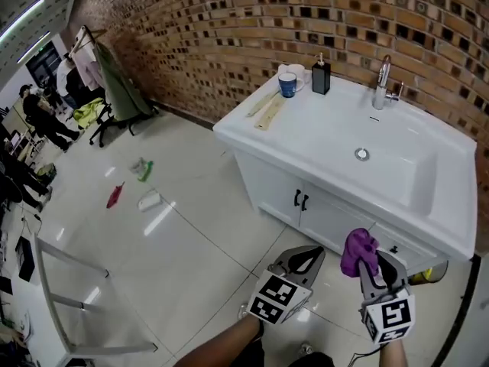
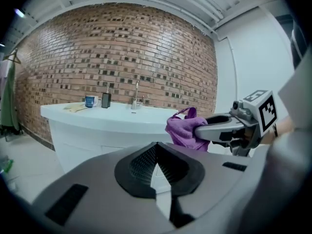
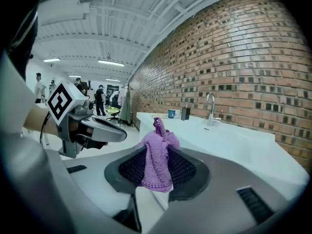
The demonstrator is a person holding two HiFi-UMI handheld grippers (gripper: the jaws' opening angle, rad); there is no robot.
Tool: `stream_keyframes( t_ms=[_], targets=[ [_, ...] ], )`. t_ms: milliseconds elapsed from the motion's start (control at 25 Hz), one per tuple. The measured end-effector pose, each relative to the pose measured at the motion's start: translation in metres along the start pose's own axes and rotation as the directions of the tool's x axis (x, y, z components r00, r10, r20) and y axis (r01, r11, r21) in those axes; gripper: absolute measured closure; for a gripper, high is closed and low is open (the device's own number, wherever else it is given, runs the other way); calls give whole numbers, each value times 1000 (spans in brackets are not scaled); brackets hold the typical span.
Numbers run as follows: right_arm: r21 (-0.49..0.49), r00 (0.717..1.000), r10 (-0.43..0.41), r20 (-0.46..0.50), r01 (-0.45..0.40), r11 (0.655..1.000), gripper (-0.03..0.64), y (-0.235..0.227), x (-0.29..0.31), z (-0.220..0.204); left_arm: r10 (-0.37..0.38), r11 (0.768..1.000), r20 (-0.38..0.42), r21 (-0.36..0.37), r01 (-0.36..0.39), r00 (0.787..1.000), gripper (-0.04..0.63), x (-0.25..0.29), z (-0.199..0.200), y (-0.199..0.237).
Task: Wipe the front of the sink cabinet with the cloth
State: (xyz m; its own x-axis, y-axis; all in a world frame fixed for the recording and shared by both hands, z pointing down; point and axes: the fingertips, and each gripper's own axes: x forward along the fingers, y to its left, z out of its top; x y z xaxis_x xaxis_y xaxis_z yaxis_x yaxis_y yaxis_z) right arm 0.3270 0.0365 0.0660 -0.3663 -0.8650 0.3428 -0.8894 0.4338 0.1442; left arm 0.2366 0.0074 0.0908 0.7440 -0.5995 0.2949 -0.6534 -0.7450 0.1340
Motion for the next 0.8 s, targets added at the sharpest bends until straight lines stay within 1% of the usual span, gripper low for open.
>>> stream_keyframes(
  t_ms=[80, 160, 280, 360, 440, 520, 640, 720, 800],
  targets=[
    [-20, 999, -42, -9, 42, 999, 502, -10, 18, -27, -16, 1000, 4, 4, 16, 1000, 591, 26, -22, 13],
    [-64, 996, -82, 14, 83, 994, 502, -22, 36, -54, -35, 999, 13, 3, 35, 999, 591, 51, -44, 23],
    [-149, 991, -124, 59, 131, 980, 502, -39, 62, -88, -62, 998, 31, 9, 62, 998, 591, 85, -72, 35],
    [-222, 987, -143, 74, 156, 962, 502, -49, 76, -106, -77, 997, 50, 21, 76, 996, 591, 103, -87, 42],
    [-300, 983, -160, 93, 181, 937, 502, -58, 88, -121, -91, 995, 72, 44, 88, 993, 591, 120, -99, 47],
    [-374, 977, -179, 119, 211, 903, 502, -66, 96, -132, -100, 994, 95, 61, 94, 990, 591, 134, -110, 51],
    [-494, 967, -207, 147, 254, 832, 502, -72, 107, -146, -100, 993, 119, 70, 92, 988, 591, 144, -130, 61],
    [-526, 959, -230, 167, 284, 802, 502, -75, 112, -154, -89, 993, 133, 84, 78, 987, 591, 145, -141, 69],
    [-536, 950, -254, 181, 312, 784, 502, -84, 117, -161, -68, 994, 150, 93, 55, 986, 591, 146, -148, 76]
  ],
)
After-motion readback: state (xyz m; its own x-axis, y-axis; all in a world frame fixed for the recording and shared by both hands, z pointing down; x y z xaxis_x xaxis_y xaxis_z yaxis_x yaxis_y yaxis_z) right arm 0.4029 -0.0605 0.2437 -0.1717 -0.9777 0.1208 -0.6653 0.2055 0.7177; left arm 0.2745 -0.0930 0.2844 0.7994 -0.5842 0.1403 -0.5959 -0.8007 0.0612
